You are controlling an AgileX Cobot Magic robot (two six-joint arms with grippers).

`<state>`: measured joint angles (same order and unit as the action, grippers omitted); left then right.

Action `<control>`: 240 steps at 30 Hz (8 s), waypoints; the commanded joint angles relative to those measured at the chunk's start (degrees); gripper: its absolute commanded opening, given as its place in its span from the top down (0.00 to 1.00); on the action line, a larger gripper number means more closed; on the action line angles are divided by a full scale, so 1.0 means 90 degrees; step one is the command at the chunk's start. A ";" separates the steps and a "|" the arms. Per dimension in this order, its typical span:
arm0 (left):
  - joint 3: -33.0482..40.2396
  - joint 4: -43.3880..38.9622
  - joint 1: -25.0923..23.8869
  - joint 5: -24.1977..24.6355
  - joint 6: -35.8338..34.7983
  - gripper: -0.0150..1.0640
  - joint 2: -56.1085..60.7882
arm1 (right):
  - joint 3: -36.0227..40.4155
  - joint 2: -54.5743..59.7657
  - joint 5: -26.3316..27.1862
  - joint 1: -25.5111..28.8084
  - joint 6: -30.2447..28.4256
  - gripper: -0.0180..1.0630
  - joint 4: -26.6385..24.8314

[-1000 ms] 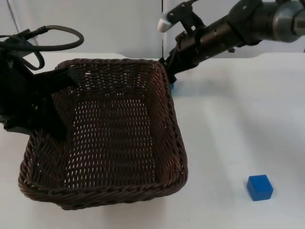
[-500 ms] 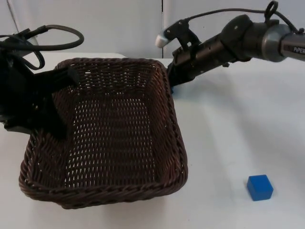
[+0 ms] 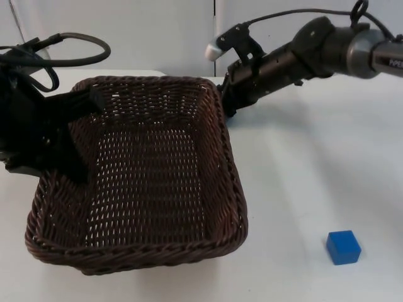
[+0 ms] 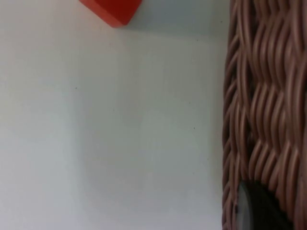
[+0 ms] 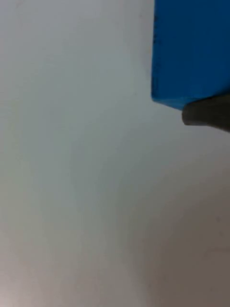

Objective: Pick up the basket with the left hand and place the largest block into the basket with the right hand.

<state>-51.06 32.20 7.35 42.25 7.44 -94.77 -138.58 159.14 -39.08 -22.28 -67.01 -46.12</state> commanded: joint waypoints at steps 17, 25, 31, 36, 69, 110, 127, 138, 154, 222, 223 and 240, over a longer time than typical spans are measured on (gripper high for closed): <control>0.0006 0.0186 0.0003 -0.0097 0.0022 0.99 0.0085 | -0.0032 -0.2012 -0.2766 0.0119 0.1990 0.98 0.2394; 0.0006 0.0186 0.0003 -0.0083 0.0022 0.99 0.0085 | 0.1013 -0.3397 -0.2822 0.0359 0.2398 0.98 0.2801; 0.0006 0.0186 0.0003 -0.0083 0.0022 0.99 0.0085 | 0.2442 -0.4715 -0.2421 0.0587 0.2398 0.98 0.2785; 0.0006 0.0200 0.0003 -0.0096 0.0022 0.99 0.0085 | 0.3552 -0.5670 -0.1929 0.0635 0.2398 0.98 0.2843; 0.0006 0.0210 0.0003 0.0003 0.0022 0.99 0.0085 | 0.5132 -0.7115 -0.1296 -0.0360 0.2398 0.98 0.1970; 0.0006 0.0344 0.0003 -0.0073 0.0022 0.99 0.0085 | 0.5132 -0.4540 0.0764 -0.1880 0.2386 0.98 0.1341; 0.0006 0.0418 0.0003 -0.0108 0.0022 0.99 0.0085 | 0.5132 -0.4150 0.0768 -0.1880 0.2162 0.52 0.1093; 0.0006 0.0418 0.0003 -0.0108 0.0022 0.99 0.0085 | 0.5132 -0.4150 0.0793 -0.1880 0.2225 0.32 0.1093; 0.0006 0.0418 0.0003 -0.0108 0.0022 0.99 0.0085 | 0.5132 -0.5537 0.0089 -0.1869 0.3150 0.32 0.2517; -0.1545 0.1536 0.1266 -0.0949 0.1235 0.99 -0.2684 | 1.0705 -1.3444 0.0348 -0.1869 0.5512 0.32 0.3391; -0.1545 0.1536 0.1266 -0.0949 0.1235 0.99 -0.2684 | 1.0705 -1.3444 0.0348 -0.1869 0.5512 0.32 0.3450; -0.1545 0.1575 0.1265 -0.1082 0.1235 0.88 -0.2684 | 1.0705 -1.3444 0.0348 -0.1869 0.5512 0.32 0.3451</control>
<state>-64.51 45.07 18.43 33.39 18.67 -118.89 -42.56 38.54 -36.43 -38.81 -17.58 -15.40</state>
